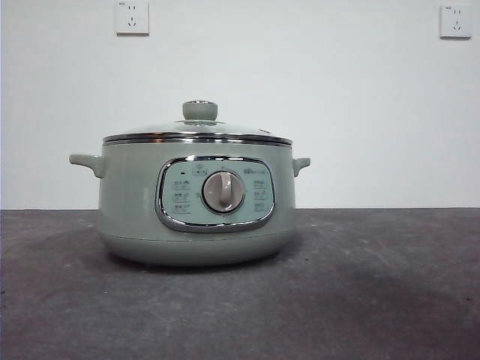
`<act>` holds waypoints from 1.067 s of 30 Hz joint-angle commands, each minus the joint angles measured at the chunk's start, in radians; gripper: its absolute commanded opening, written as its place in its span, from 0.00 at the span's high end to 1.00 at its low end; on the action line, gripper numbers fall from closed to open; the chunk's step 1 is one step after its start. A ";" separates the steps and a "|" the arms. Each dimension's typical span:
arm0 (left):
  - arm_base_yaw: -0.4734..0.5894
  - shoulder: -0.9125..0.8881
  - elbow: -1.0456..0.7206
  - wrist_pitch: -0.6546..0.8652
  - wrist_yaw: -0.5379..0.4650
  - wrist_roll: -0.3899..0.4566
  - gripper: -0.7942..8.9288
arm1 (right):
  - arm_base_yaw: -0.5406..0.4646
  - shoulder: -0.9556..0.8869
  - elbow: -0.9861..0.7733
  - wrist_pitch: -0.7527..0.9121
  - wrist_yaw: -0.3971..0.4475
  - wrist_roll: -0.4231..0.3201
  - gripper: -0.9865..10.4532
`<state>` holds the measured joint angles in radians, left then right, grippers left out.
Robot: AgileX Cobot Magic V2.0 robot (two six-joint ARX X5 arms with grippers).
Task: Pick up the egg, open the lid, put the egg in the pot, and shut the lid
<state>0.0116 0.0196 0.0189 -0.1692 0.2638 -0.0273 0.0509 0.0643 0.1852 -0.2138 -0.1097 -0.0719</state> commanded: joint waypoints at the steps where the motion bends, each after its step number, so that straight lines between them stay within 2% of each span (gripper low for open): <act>1: 0.003 0.000 -0.008 0.008 -0.002 -0.006 0.92 | -0.002 -0.047 -0.090 0.012 -0.002 0.029 0.91; 6: 0.003 0.002 -0.008 0.008 -0.003 -0.006 0.92 | -0.002 -0.055 -0.166 0.027 -0.002 0.072 0.91; 32: 0.003 0.003 -0.008 0.007 -0.002 -0.006 0.92 | 0.001 -0.055 -0.166 0.027 0.005 0.071 0.91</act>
<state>0.0120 0.0238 0.0189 -0.1680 0.2638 -0.0273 0.0509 0.0097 0.0296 -0.1928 -0.1055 -0.0113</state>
